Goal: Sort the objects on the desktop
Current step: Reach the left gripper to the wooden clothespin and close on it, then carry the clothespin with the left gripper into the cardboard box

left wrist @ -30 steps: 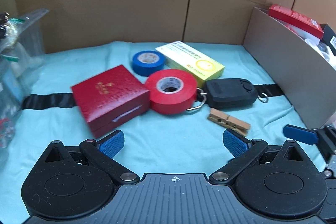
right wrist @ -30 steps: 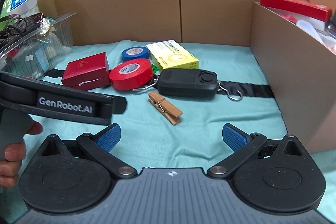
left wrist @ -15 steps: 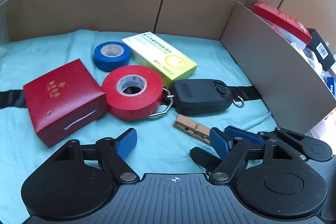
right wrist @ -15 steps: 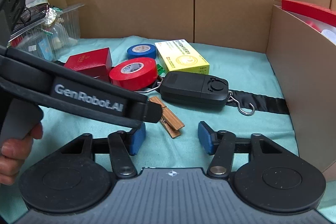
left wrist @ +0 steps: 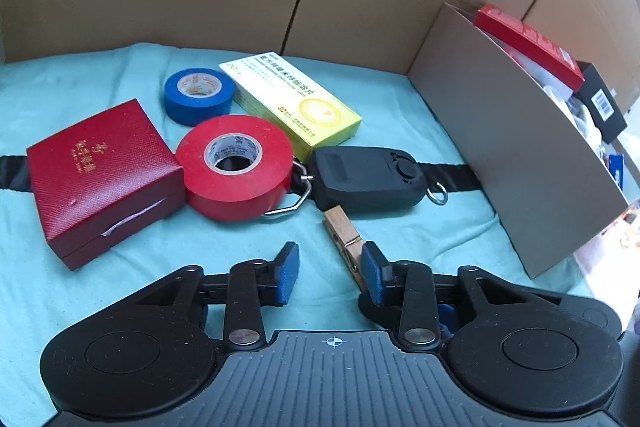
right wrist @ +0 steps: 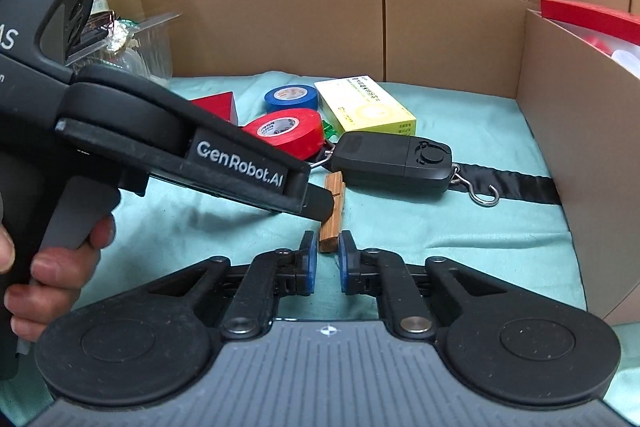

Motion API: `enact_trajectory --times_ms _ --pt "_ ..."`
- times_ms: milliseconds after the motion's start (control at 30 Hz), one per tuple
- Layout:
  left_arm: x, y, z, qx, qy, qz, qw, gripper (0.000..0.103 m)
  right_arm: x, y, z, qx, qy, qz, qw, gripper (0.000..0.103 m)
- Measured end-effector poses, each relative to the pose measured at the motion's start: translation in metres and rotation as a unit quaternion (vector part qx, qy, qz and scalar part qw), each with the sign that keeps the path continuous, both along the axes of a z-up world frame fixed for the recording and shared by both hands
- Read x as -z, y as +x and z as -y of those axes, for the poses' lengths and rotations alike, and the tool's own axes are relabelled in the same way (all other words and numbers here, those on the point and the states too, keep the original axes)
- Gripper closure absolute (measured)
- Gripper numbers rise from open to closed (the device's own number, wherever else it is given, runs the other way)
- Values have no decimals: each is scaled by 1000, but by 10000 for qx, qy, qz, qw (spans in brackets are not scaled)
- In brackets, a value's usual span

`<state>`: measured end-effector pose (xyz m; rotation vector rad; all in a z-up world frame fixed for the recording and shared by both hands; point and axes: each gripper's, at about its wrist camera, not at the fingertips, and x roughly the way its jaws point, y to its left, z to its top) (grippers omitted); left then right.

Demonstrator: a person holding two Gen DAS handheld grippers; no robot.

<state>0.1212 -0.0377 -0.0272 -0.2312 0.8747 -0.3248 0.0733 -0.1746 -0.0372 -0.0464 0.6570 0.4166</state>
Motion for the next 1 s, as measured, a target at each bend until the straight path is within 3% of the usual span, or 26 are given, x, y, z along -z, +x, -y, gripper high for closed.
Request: enact_trajectory --times_ms 167,267,433,500,533,700,1000 --pt "-1 8 9 71 99 -6 9999 50 1 7 -3 55 126 -23 9999 78" --pt "-1 13 16 177 150 -61 9997 65 3 7 -6 84 57 14 9999 79" --pt "1 17 22 176 216 10 9996 62 3 5 -6 122 104 0 9999 83" --pt "2 17 24 175 309 34 9994 86 3 4 -8 193 33 33 9998 85" --pt "2 17 24 195 291 46 9994 89 3 2 -9 239 14 49 9997 86" --pt "-6 1 21 169 77 149 9997 90 -2 -18 -8 362 -8 299 9989 86" --pt "-53 -32 40 336 0 857 9958 90 -42 -50 6 576 -65 998 9933 86"
